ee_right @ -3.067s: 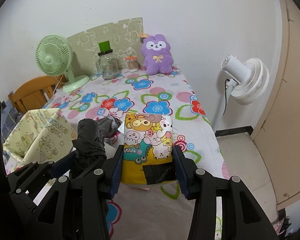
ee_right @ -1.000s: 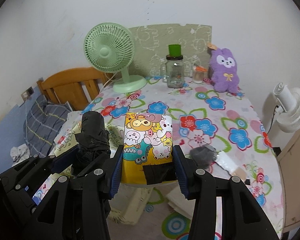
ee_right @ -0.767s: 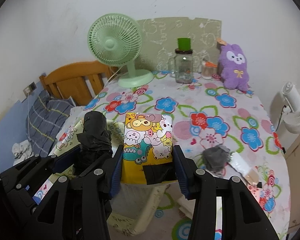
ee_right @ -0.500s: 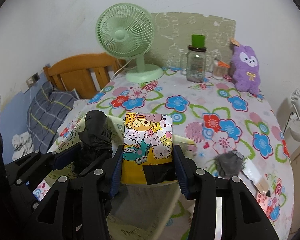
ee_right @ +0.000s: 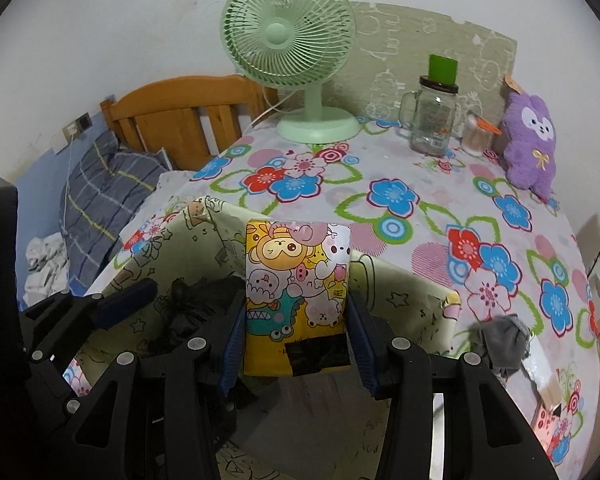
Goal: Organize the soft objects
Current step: 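Lower the umbrella and pouch into the box and open both tools, then withdraw both tools from the box toward the remaining items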
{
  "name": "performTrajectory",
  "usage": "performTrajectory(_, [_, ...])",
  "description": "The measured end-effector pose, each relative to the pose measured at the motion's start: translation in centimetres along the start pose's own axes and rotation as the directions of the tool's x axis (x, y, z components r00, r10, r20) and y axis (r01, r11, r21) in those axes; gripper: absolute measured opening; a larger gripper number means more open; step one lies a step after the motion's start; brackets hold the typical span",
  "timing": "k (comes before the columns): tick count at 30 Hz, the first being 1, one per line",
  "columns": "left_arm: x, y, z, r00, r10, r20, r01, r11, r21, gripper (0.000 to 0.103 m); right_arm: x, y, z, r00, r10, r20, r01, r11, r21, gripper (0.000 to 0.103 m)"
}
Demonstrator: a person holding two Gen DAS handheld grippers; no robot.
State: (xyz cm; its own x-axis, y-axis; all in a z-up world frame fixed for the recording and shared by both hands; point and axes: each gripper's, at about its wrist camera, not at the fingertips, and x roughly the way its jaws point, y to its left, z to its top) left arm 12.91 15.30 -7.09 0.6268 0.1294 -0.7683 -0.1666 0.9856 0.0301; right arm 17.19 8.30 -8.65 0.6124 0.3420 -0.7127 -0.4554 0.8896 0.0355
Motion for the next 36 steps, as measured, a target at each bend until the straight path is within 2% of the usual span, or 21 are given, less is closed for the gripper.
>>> performTrajectory(4, [0.0, -0.1, 0.1, 1.0, -0.023, -0.005, 0.023, 1.0, -0.001, 0.069, 0.4, -0.3, 0.1, 1.0, 0.0, -0.022, 0.0, 1.0, 0.017, 0.055])
performTrajectory(6, [0.0, -0.1, 0.2, 0.999, -0.034, -0.006, 0.034, 0.999, -0.003, 0.071, 0.4, -0.4, 0.2, 1.0, -0.008, -0.028, 0.009, 1.0, 0.026, 0.063])
performTrajectory(10, [0.0, -0.3, 0.2, 0.999, -0.037, -0.009, 0.037, 0.999, -0.01, 0.075, 0.4, -0.6, 0.2, 0.999, -0.028, -0.039, 0.029, 0.999, 0.035, 0.069])
performTrajectory(19, [-1.6, -1.3, 0.1, 0.999, -0.032, 0.021, 0.032, 0.999, 0.004, 0.086, -1.4, -1.2, -0.2, 0.999, -0.04, -0.001, 0.04, 0.998, 0.046, 0.079])
performTrajectory(26, [-3.0, -2.2, 0.0, 0.998, -0.03, 0.046, 0.029, 0.999, 0.02, 0.089, -3.2, -1.8, -0.5, 0.998, -0.05, 0.032, 0.048, 0.997, 0.056, 0.082])
performTrajectory(30, [-4.1, -2.8, -0.1, 0.997, -0.03, 0.066, 0.028, 0.999, 0.026, 0.09, -4.5, -2.2, -0.8, 0.996, -0.072, 0.057, 0.068, 0.995, 0.074, 0.089])
performTrajectory(36, [-5.4, -3.7, -0.1, 0.995, -0.034, 0.09, 0.031, 0.999, 0.03, 0.09, -6.1, -2.7, -1.2, 0.993, -0.084, 0.082, 0.076, 0.993, 0.095, 0.092])
